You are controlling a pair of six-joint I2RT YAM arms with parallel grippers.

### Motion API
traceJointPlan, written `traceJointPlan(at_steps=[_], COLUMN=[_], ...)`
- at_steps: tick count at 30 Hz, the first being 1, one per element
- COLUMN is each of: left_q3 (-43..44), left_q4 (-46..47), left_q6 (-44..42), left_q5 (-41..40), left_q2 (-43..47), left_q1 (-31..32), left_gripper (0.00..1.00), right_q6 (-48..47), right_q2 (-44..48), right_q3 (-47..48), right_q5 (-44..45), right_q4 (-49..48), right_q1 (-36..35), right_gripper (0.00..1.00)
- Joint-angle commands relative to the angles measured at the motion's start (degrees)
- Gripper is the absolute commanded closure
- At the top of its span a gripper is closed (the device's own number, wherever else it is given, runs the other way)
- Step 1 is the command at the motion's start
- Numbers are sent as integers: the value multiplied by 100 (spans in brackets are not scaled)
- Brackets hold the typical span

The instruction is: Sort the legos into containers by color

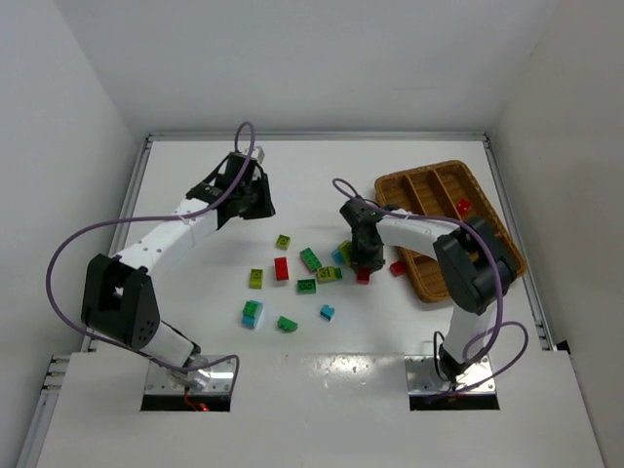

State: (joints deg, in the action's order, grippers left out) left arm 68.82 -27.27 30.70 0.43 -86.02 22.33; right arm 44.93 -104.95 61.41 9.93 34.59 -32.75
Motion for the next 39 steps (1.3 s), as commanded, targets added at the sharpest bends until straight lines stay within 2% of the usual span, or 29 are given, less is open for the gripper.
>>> traceJointPlan(at_steps=[1,5,8,9,10,11,15,22,23,25,27,31,34,39], left_q3=[-26,26,79,79,79,131,132,185,185,185,237,237,237,237], left_q4=[55,2,2,2,2,2,2,2,2,2,-50,-51,-51,-51], left_q6=[42,42,42,42,42,42,-11,-11,-11,-11,-11,-11,-11,-11], left_q5=[-87,-87,-87,-87,-87,-87,-87,-34,-34,-34,18,71,72,19], left_q2=[243,243,191,191,191,191,138,32,-20,-20,-82,-82,-82,32], left_q1=[-88,-88,-88,-88,-88,-88,-88,-88,-88,-88,-88,-88,-88,-88], left_gripper=[67,67,67,67,67,67,67,67,67,67,66,66,66,66], right_q6=[16,86,34,34,34,34,34,279,280,332,333,333,166,455], right_q2=[193,1071,1398,1398,1398,1328,724,-551,-666,-860,-984,-221,716,1854], right_q3=[-15,388,705,767,889,960,1652,2744,2832,3113,3245,2711,1930,506], right_q5=[183,1052,1536,1538,1468,1381,1380,1056,1054,1054,1054,1116,1116,1398], right_q4=[55,548,751,751,690,629,417,312,259,312,435,285,153,504], right_q1=[-21,312,1128,1748,2068,2645,3606,4495,4549,4611,4611,4523,4024,2127], right_gripper=[84,86,86,86,86,86,85,85,83,55,32,32,35,35])
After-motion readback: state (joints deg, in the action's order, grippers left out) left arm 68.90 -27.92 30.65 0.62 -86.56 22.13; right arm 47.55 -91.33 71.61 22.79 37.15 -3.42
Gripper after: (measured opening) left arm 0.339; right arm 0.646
